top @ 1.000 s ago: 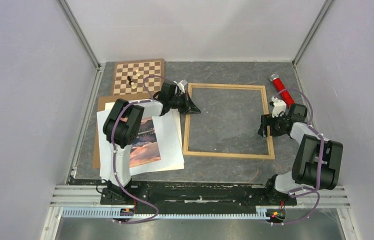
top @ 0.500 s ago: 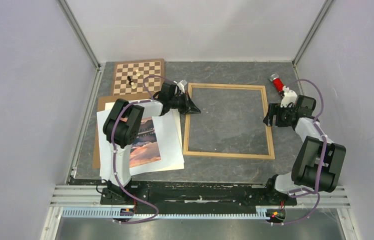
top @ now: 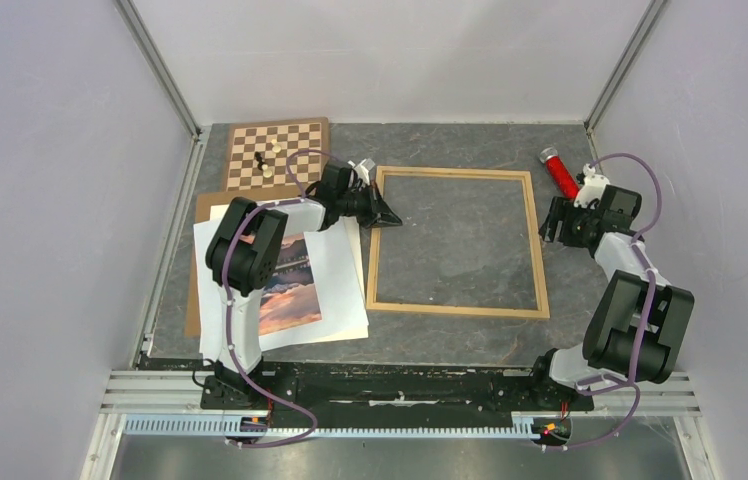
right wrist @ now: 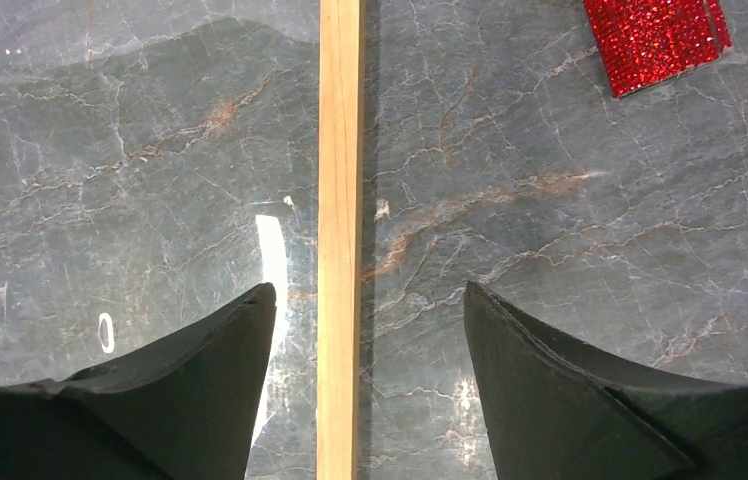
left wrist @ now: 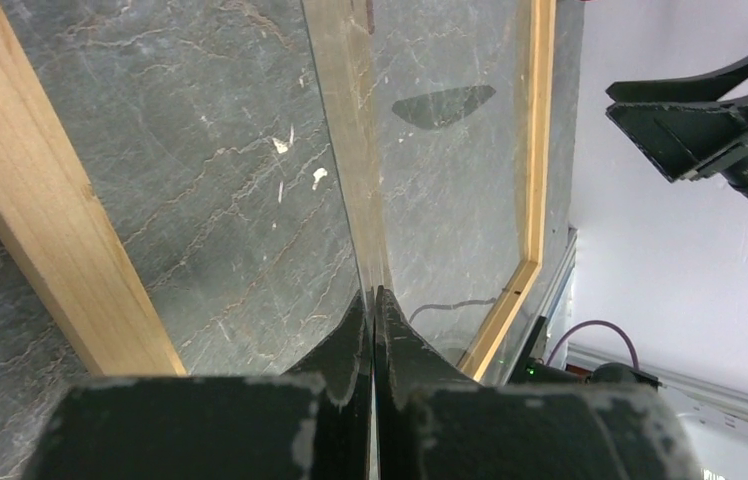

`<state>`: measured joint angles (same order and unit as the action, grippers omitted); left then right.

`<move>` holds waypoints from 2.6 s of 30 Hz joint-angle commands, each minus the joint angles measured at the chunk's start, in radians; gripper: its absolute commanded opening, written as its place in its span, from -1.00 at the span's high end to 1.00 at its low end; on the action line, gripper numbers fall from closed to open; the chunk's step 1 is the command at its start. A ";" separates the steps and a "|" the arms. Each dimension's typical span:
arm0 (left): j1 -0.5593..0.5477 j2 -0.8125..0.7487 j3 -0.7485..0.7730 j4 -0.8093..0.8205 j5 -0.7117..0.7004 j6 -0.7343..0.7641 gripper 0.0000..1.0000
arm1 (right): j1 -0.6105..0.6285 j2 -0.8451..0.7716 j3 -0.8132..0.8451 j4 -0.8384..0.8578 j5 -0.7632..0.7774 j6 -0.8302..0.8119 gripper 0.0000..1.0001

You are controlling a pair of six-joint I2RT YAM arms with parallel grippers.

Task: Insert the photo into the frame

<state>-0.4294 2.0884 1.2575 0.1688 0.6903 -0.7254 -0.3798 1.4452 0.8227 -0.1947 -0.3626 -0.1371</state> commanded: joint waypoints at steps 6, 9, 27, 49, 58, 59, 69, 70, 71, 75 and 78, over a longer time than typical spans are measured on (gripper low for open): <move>0.014 0.009 -0.007 0.221 0.117 -0.156 0.95 | -0.001 0.015 -0.096 0.094 -0.027 -0.019 -0.41; 0.032 0.010 -0.027 0.301 0.121 -0.278 0.95 | -0.001 0.011 -0.123 0.103 -0.025 -0.037 -0.40; 0.057 0.016 -0.067 0.562 0.102 -0.695 0.95 | -0.002 -0.024 -0.145 0.121 0.012 -0.041 -0.37; 0.039 -0.042 0.028 0.011 0.036 -0.114 0.96 | -0.002 -0.010 -0.174 0.135 0.007 -0.061 -0.36; 0.019 -0.029 -0.002 0.078 0.008 -0.138 0.95 | 0.017 0.016 -0.181 0.147 0.002 -0.059 -0.34; 0.019 -0.022 -0.010 0.108 0.008 -0.169 0.95 | 0.019 0.020 -0.182 0.147 0.003 -0.059 -0.34; 0.017 0.019 -0.023 0.143 -0.022 -0.311 0.95 | 0.022 0.016 -0.197 0.152 0.027 -0.068 -0.33; 0.017 0.022 -0.024 0.142 -0.023 -0.321 0.96 | 0.022 0.016 -0.198 0.153 0.028 -0.068 -0.33; 0.016 0.025 -0.026 0.147 -0.023 -0.333 0.95 | 0.022 0.016 -0.198 0.154 0.029 -0.068 -0.34; 0.015 0.032 -0.049 0.188 -0.032 -0.388 0.96 | 0.021 0.021 -0.200 0.154 0.029 -0.069 -0.33; 0.010 0.040 -0.056 0.215 -0.029 -0.434 0.95 | 0.022 0.021 -0.201 0.156 0.026 -0.068 -0.33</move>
<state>-0.4091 2.1021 1.2118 0.3000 0.6788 -1.0615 -0.3607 1.4635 0.6300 -0.0650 -0.3454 -0.1947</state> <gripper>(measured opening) 0.025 0.669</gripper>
